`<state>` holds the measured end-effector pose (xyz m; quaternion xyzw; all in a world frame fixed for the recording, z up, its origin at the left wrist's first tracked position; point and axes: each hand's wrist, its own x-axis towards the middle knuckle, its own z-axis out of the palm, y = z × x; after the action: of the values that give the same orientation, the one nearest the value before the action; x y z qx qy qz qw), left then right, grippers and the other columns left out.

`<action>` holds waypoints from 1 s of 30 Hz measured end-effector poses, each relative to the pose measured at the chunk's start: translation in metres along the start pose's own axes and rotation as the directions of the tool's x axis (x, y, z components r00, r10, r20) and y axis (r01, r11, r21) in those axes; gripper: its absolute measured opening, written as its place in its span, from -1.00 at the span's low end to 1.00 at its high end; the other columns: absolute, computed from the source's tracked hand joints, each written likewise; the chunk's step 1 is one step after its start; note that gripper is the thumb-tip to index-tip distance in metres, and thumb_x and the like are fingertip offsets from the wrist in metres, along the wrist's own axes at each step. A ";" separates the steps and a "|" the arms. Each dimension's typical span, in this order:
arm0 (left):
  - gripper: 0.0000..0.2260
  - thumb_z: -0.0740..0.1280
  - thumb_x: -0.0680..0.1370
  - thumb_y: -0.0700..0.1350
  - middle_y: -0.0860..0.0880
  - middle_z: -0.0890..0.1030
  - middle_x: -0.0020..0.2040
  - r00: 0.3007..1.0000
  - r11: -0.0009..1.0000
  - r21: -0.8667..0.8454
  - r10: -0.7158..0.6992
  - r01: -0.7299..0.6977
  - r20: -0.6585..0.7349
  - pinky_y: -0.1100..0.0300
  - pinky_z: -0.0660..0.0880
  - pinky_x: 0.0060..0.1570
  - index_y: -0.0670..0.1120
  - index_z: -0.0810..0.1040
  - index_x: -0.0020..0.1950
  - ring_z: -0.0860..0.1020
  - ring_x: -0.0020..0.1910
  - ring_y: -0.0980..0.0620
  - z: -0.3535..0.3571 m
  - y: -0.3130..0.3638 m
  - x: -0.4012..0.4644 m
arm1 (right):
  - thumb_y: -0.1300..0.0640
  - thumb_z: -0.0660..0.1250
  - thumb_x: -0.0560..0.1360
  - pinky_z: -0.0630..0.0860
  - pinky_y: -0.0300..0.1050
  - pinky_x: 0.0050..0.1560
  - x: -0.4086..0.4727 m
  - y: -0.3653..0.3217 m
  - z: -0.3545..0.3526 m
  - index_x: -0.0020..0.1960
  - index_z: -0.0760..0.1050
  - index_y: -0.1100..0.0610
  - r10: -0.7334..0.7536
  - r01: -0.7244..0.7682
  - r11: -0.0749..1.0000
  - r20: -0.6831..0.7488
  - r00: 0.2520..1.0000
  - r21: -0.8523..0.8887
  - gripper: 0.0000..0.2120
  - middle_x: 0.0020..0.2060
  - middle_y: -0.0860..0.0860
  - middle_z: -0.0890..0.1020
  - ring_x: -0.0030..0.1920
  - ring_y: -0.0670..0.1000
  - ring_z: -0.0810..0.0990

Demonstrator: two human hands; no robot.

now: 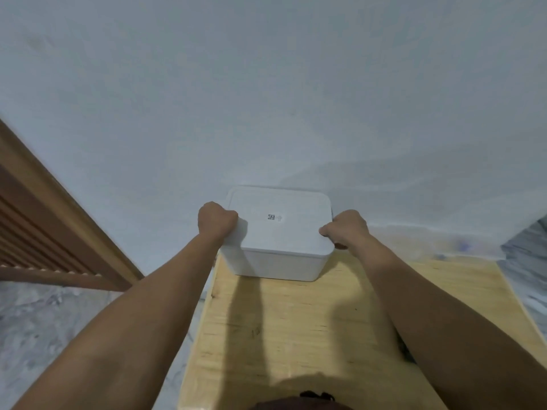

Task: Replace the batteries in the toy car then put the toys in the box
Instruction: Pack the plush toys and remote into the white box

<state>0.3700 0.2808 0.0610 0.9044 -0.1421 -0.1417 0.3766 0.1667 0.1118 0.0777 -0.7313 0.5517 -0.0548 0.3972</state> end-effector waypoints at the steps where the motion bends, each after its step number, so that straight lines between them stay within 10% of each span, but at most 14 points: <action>1: -0.70 0.27 0.39 -0.33 -0.04 0.21 -0.45 1.000 1.000 0.002 0.005 -0.005 -0.011 0.24 0.15 -0.46 -0.11 0.19 -0.41 0.19 -0.48 0.03 0.000 0.000 -0.001 | 0.23 0.41 0.28 0.25 -0.24 -0.50 0.000 0.001 0.001 -0.40 0.27 0.14 -0.008 0.008 1.000 -0.007 1.000 0.006 -0.71 -0.48 0.02 0.41 -0.47 0.02 0.41; 8: -0.90 0.23 0.43 -0.31 -0.19 0.36 -0.31 0.999 0.999 0.051 0.010 -0.007 -0.054 0.22 0.18 -0.40 -0.22 0.39 -0.29 0.39 -0.33 -0.22 0.007 -0.006 -0.007 | 0.25 0.27 0.34 0.30 -0.18 -0.38 -0.005 0.006 0.007 -0.32 0.34 0.14 -0.030 0.027 0.998 -0.046 0.999 -0.057 -0.88 -0.38 0.03 0.43 -0.30 0.10 0.46; 13: -0.60 0.19 0.52 -0.12 -0.21 0.44 0.25 0.925 0.823 0.463 0.380 -0.329 -0.018 -0.06 0.34 0.22 -0.21 0.38 0.34 0.39 0.25 -0.21 0.017 -0.012 -0.010 | 0.16 0.25 0.51 0.39 0.02 0.21 -0.014 -0.003 0.021 0.39 0.30 0.19 -0.238 0.174 0.931 -0.174 0.956 -0.320 -0.54 0.30 0.14 0.40 0.31 0.18 0.37; 20: -0.43 -0.06 0.58 0.11 -0.20 0.10 0.55 0.770 0.584 0.505 0.529 -0.635 0.357 -0.15 -0.03 0.50 -0.20 0.13 0.49 0.00 0.55 -0.17 0.030 -0.017 0.004 | -0.18 0.02 0.60 -0.02 0.13 0.52 -0.005 -0.015 0.055 0.54 0.00 0.22 -0.460 0.387 0.725 0.018 0.888 -0.570 -0.32 0.55 0.14 0.05 0.55 0.17 -0.05; 30: -0.36 -0.12 0.62 0.21 -0.15 -0.06 0.60 0.768 0.530 0.562 0.509 -0.635 0.388 -0.09 -0.15 0.52 -0.16 -0.04 0.58 -0.14 0.57 -0.10 0.032 -0.019 0.005 | -0.28 -0.16 0.58 -0.13 0.20 0.52 0.004 -0.003 0.069 0.56 -0.07 0.22 -0.487 0.383 0.635 0.038 0.873 -0.671 -0.25 0.57 0.14 -0.02 0.56 0.16 -0.10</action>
<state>0.3662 0.2714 0.0251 0.8620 -0.5046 -0.0288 0.0395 0.2060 0.1449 0.0314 -0.9282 0.3691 -0.0046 0.0464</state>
